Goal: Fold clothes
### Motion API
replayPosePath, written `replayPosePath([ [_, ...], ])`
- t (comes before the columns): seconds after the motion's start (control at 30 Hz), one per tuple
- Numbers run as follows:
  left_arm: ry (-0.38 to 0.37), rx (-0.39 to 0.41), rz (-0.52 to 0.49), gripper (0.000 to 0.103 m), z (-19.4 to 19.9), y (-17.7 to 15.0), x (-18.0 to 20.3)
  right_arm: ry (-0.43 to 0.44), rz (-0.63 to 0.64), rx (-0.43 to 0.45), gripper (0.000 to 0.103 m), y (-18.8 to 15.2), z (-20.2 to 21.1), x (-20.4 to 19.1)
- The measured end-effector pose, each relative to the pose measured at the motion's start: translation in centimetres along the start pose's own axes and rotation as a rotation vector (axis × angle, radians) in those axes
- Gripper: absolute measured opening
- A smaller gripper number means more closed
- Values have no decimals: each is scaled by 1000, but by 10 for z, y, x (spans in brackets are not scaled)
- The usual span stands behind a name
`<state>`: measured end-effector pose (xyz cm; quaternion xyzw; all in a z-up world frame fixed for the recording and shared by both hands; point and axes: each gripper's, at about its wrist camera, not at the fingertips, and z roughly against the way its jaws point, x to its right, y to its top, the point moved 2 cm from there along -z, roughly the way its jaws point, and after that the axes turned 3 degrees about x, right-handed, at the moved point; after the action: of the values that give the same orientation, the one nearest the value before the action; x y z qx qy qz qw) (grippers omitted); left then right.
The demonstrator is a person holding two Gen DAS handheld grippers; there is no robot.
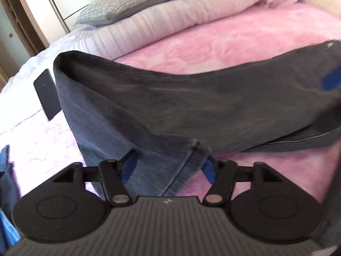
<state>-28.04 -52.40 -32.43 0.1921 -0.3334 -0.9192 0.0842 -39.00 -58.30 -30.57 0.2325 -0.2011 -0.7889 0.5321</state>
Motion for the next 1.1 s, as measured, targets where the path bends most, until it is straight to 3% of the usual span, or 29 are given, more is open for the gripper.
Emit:
replayPosePath([
  [0.03,1,-3,22,9,5,4,-13,-4,14,-1,75,-4,3,0],
  [0.17,55,9,95,6,54,21,-105,-1,38,13,75,-5,8,-3],
  [0.27,163,-6,161,6,76,43,-198,16,40,38,75,1,9,-7],
  [0.4,321,27,182,9,55,76,-292,41,47,64,75,10,9,-14],
  [0.53,319,64,198,48,42,73,-313,56,96,54,75,10,8,-24],
  [0.7,142,-105,246,52,9,4,-271,65,147,-10,75,-9,-1,-33],
  [0.87,163,-159,-234,51,-16,-70,-209,60,268,-80,75,-25,-17,-49],
  [0.93,155,-88,-584,53,-20,-90,-180,60,304,-94,75,-28,-23,-53],
  [1.0,149,-23,-844,53,-24,-109,-162,57,319,-107,75,-31,-28,-54],
  [1.1,102,-8,-1034,38,-38,-124,-151,33,337,-136,75,-36,-40,-54],
])
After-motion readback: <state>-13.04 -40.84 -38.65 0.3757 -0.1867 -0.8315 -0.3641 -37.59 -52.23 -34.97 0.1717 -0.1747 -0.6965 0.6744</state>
